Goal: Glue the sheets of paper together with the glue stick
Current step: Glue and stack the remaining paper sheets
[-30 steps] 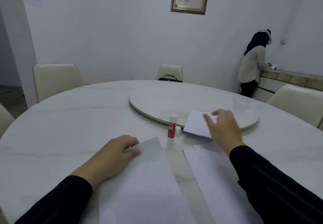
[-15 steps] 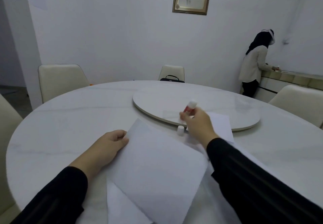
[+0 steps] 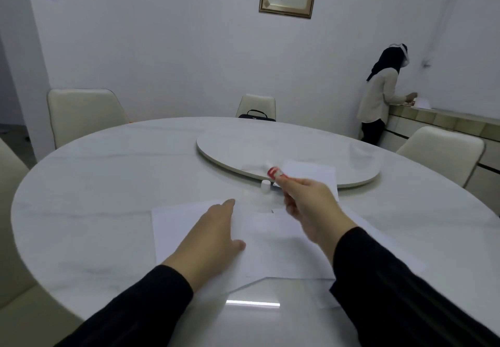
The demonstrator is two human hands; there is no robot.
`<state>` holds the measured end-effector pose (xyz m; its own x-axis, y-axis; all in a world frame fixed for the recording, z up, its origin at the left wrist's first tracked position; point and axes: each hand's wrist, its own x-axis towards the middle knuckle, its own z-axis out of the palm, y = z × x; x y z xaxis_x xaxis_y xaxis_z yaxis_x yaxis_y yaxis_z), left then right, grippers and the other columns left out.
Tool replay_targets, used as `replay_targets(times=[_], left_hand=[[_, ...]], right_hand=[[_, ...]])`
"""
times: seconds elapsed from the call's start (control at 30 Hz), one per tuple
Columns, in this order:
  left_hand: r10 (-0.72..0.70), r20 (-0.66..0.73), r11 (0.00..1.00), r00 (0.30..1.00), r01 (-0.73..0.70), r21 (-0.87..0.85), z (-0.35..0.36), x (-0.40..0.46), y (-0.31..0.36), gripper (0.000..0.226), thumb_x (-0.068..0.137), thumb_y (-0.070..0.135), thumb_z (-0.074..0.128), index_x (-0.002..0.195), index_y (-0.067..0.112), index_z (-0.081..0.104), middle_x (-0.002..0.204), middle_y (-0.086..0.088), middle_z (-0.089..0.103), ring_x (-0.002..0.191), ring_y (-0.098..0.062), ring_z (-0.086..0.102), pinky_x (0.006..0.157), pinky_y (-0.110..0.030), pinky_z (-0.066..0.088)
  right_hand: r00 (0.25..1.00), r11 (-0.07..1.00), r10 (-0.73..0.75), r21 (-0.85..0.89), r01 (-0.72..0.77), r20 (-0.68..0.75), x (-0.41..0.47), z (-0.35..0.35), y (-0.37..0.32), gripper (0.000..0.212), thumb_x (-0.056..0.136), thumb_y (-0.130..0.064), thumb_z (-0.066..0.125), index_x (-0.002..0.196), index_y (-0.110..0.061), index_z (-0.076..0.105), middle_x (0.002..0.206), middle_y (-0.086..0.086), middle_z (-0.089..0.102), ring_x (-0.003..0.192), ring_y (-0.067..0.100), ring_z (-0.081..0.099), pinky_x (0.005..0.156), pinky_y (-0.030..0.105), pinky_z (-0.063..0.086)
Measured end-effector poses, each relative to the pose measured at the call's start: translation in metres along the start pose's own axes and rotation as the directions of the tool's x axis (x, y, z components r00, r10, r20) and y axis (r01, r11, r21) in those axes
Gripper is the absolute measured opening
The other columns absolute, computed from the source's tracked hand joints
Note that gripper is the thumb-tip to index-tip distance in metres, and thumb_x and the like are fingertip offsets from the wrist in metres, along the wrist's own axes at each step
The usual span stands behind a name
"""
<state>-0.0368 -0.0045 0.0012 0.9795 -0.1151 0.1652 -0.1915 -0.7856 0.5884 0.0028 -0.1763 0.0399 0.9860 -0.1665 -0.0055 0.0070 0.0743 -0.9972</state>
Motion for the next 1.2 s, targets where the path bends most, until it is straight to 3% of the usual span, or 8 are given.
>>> replay_targets(times=[0.13,0.2,0.3,0.4,0.57,0.67,0.93,1.2], left_hand=[[-0.025,0.031,0.961,0.999,0.016,0.277,-0.004,0.003,-0.004,0.059,0.084,0.053,0.055,0.138,0.035,0.04,0.143,0.007,0.036,0.133,-0.019,0.026,0.107,-0.034,0.025],[-0.05,0.122,0.946,0.991,0.008,0.325,-0.007,0.006,-0.008,0.043,0.091,0.051,0.042,0.132,0.038,0.047,0.147,0.012,0.035,0.136,-0.018,0.024,0.106,-0.037,0.021],[-0.025,0.203,0.939,0.979,-0.047,0.34,-0.012,0.009,-0.018,0.038,0.097,0.041,0.034,0.133,0.037,0.046,0.15,0.017,0.033,0.138,-0.016,0.022,0.103,-0.038,0.018],[0.001,0.234,0.933,0.972,-0.085,0.35,-0.015,0.012,-0.026,0.045,0.096,0.041,0.04,0.14,0.039,0.036,0.153,0.019,0.026,0.141,-0.014,0.017,0.105,-0.038,0.015],[0.01,0.156,0.952,0.988,-0.057,0.3,-0.024,0.032,-0.037,0.041,0.089,0.044,0.053,0.128,0.032,0.053,0.141,0.013,0.045,0.132,-0.014,0.035,0.108,-0.035,0.027],[-0.011,0.162,0.967,0.987,-0.03,0.252,-0.026,0.044,-0.04,0.047,0.091,0.041,0.052,0.136,0.03,0.045,0.144,0.008,0.042,0.133,-0.017,0.035,0.109,-0.039,0.029],[0.055,0.24,0.903,0.969,-0.151,0.402,-0.012,0.049,-0.046,0.046,0.1,0.025,0.025,0.142,0.044,0.03,0.154,0.018,0.024,0.14,-0.015,0.019,0.105,-0.038,0.017],[0.083,0.221,0.876,0.972,-0.177,0.45,-0.008,0.042,-0.046,0.054,0.096,0.019,0.022,0.145,0.041,0.024,0.156,0.017,0.019,0.14,-0.015,0.02,0.107,-0.042,0.02]], right_hand=[[0.998,0.979,0.055,0.196,-0.052,-0.011,-0.004,0.024,0.018,0.008,0.082,-0.013,0.071,0.087,-0.008,0.066,0.071,0.003,0.052,0.056,0.012,0.042,0.053,0.021,0.038],[0.999,0.997,-0.026,0.076,0.028,-0.024,-0.004,0.039,0.025,0.008,0.089,-0.022,0.063,0.092,-0.015,0.063,0.078,0.001,0.057,0.063,0.014,0.048,0.057,0.025,0.041],[0.983,0.97,-0.185,-0.164,0.182,-0.004,-0.005,0.058,0.035,0.012,0.094,-0.027,0.053,0.081,-0.026,0.053,0.075,-0.002,0.06,0.064,0.012,0.054,0.064,0.025,0.041],[0.969,0.932,-0.239,-0.266,0.248,0.065,-0.005,0.066,0.039,0.012,0.095,-0.022,0.05,0.083,-0.023,0.052,0.072,-0.006,0.06,0.065,0.008,0.053,0.06,0.019,0.037],[0.958,0.885,-0.259,-0.368,0.286,0.122,-0.002,0.066,0.046,0.007,0.094,-0.017,0.049,0.093,-0.013,0.054,0.074,-0.008,0.055,0.069,0.008,0.05,0.061,0.018,0.037],[0.958,0.876,-0.25,-0.39,0.284,0.138,-0.001,0.067,0.048,0.01,0.095,-0.018,0.048,0.097,-0.011,0.055,0.077,-0.008,0.055,0.074,0.013,0.052,0.063,0.02,0.038],[0.955,0.871,-0.259,-0.392,0.296,0.144,-0.001,0.066,0.05,0.013,0.094,-0.012,0.044,0.1,-0.008,0.055,0.084,-0.006,0.057,0.078,0.011,0.052,0.068,0.017,0.038],[0.949,0.827,-0.234,-0.47,0.309,0.212,-0.016,0.059,0.044,0.014,0.096,-0.015,0.043,0.102,-0.008,0.054,0.084,-0.008,0.056,0.076,0.005,0.051,0.06,0.005,0.035]])
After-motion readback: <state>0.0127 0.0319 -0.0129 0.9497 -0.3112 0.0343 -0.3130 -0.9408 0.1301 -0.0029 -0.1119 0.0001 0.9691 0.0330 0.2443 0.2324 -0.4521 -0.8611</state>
